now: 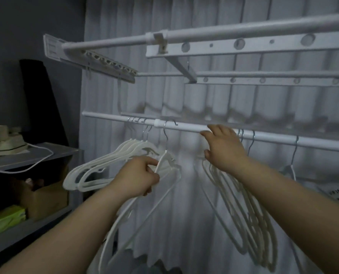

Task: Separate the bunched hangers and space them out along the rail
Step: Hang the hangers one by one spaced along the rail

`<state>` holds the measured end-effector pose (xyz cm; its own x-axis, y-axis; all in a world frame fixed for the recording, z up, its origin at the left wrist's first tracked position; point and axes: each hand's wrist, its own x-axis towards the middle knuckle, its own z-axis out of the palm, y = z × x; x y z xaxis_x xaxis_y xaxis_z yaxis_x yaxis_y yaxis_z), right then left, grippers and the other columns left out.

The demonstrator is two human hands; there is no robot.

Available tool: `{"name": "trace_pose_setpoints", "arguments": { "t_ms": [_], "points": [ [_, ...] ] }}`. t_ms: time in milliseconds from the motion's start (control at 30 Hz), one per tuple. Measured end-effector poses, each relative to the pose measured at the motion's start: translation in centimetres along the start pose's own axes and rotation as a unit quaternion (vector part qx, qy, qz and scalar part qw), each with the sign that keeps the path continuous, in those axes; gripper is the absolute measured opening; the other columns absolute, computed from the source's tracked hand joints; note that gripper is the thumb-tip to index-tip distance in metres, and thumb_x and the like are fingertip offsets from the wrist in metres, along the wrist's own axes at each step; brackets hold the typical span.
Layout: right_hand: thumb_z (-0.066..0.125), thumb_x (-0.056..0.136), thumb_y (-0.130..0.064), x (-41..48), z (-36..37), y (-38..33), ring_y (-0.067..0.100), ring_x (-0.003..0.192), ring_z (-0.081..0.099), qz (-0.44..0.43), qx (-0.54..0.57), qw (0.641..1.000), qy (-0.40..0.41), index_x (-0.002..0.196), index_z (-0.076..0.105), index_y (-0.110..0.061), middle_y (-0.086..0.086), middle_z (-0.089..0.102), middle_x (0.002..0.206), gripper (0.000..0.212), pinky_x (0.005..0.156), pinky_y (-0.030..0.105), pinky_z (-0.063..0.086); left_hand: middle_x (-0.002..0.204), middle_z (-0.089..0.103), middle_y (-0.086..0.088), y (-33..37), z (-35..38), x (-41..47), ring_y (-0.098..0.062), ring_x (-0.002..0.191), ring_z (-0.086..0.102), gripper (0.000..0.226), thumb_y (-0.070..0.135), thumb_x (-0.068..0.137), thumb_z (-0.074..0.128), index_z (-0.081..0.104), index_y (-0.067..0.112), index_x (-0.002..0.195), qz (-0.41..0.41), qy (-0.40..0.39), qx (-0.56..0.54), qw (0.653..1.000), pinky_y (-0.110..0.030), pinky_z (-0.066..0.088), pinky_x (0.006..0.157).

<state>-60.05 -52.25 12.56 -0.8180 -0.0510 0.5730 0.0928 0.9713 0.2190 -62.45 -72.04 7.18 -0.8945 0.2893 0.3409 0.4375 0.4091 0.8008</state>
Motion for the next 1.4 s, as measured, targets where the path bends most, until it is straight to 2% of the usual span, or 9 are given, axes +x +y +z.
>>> {"name": "trace_pose_setpoints", "arguments": {
  "t_ms": [67, 333, 500, 733, 867, 967, 1100, 1200, 1400],
  "points": [
    [0.050, 0.088, -0.023, 1.3, 0.6, 1.8, 0.024, 0.141, 0.016, 0.004, -0.008, 1.000, 0.005, 0.142, 0.024, -0.014, 0.007, 0.017, 0.154, 0.061, 0.115, 0.035, 0.009, 0.037, 0.054, 0.006, 0.7, 1.0, 2.0, -0.003, 0.025, 0.045, 0.028, -0.002, 0.079, 0.057, 0.058, 0.016, 0.101, 0.005, 0.015, -0.011, 1.000, -0.011, 0.039, 0.034],
    [0.047, 0.089, -0.029, 3.3, 3.0, 4.8, 0.023, 0.140, 0.018, 0.003, -0.022, 1.000, -0.020, 0.144, 0.016, -0.017, 0.004, 0.019, 0.152, 0.064, 0.117, 0.045, 0.002, 0.054, 0.056, -0.006, 2.1, 5.0, 7.2, -0.002, 0.026, 0.046, 0.024, -0.002, 0.081, 0.054, 0.053, 0.018, 0.095, 0.003, -0.019, -0.001, 1.000, -0.014, 0.042, 0.037],
    [0.045, 0.090, -0.030, 3.4, 3.3, 5.5, 0.022, 0.138, 0.021, -0.020, -0.030, 0.999, -0.008, 0.145, 0.014, -0.017, 0.004, 0.020, 0.152, 0.064, 0.116, 0.043, 0.006, 0.031, 0.053, 0.006, 1.7, 7.5, 8.7, -0.002, 0.026, 0.045, 0.025, 0.002, 0.081, 0.054, 0.060, 0.015, 0.101, 0.006, -0.052, 0.014, 0.999, -0.011, 0.040, 0.037],
    [0.046, 0.090, -0.035, 3.9, 3.2, 4.9, 0.024, 0.136, 0.024, -0.005, 0.004, 1.000, 0.009, 0.141, 0.024, -0.017, 0.005, 0.026, 0.148, 0.059, 0.115, 0.042, 0.009, 0.069, 0.060, 0.009, 1.2, 7.4, 8.6, 0.000, 0.040, 0.053, 0.023, 0.022, 0.090, 0.054, 0.057, 0.020, 0.112, 0.019, -0.059, 0.009, 0.998, -0.012, 0.044, 0.042],
    [0.053, 0.087, -0.030, 4.3, 3.7, 3.2, 0.026, 0.139, 0.021, -0.017, 0.026, 0.998, 0.049, 0.142, 0.026, -0.014, 0.009, 0.024, 0.151, 0.063, 0.116, 0.043, 0.006, 0.078, 0.062, 0.009, -0.9, 4.2, 8.8, -0.016, 0.082, 0.065, 0.014, 0.022, 0.088, 0.053, 0.065, 0.024, 0.096, 0.073, 0.130, 0.124, 0.981, -0.023, 0.047, 0.072],
    [0.062, 0.081, -0.023, 5.6, 3.9, 1.6, 0.034, 0.132, 0.035, -0.043, 0.040, 0.993, 0.101, 0.136, 0.039, -0.006, 0.017, 0.038, 0.144, 0.062, 0.113, 0.048, 0.014, 0.099, 0.067, 0.001, -3.4, 1.6, 9.0, -0.021, 0.098, 0.059, 0.021, 0.021, 0.087, 0.054, 0.066, 0.018, 0.105, 0.094, 0.237, 0.222, 0.941, -0.028, 0.040, 0.074],
    [0.049, 0.089, -0.032, 7.7, 4.1, -0.2, 0.024, 0.135, 0.026, -0.016, 0.014, 0.999, 0.050, 0.142, 0.025, -0.015, 0.006, 0.029, 0.148, 0.061, 0.115, 0.041, 0.007, 0.121, 0.060, -0.012, -7.5, -1.5, 9.6, -0.033, 0.111, 0.053, 0.040, 0.022, 0.082, 0.062, 0.059, 0.010, 0.120, 0.064, 0.198, 0.323, 0.923, -0.037, 0.042, 0.089],
    [0.048, 0.089, -0.034, 8.7, 4.8, -1.2, 0.026, 0.130, 0.033, 0.006, -0.015, 1.000, 0.027, 0.141, 0.025, -0.015, 0.007, 0.036, 0.143, 0.060, 0.114, 0.042, 0.012, 0.124, 0.057, -0.006, -9.4, -2.7, 9.7, -0.028, 0.113, 0.053, 0.048, 0.034, 0.080, 0.064, 0.052, 0.018, 0.125, 0.023, 0.156, 0.373, 0.914, -0.034, 0.042, 0.088],
    [0.054, 0.086, -0.023, 9.1, 5.5, -1.6, 0.033, 0.121, 0.041, 0.028, -0.050, 0.998, 0.038, 0.138, 0.031, -0.012, 0.013, 0.046, 0.132, 0.057, 0.102, 0.042, 0.026, 0.115, 0.065, -0.003, -11.7, -3.8, 10.6, -0.023, 0.108, 0.059, 0.033, 0.034, 0.090, 0.050, 0.053, 0.023, 0.120, 0.024, 0.138, 0.380, 0.914, -0.030, 0.046, 0.085]
  ]
}}
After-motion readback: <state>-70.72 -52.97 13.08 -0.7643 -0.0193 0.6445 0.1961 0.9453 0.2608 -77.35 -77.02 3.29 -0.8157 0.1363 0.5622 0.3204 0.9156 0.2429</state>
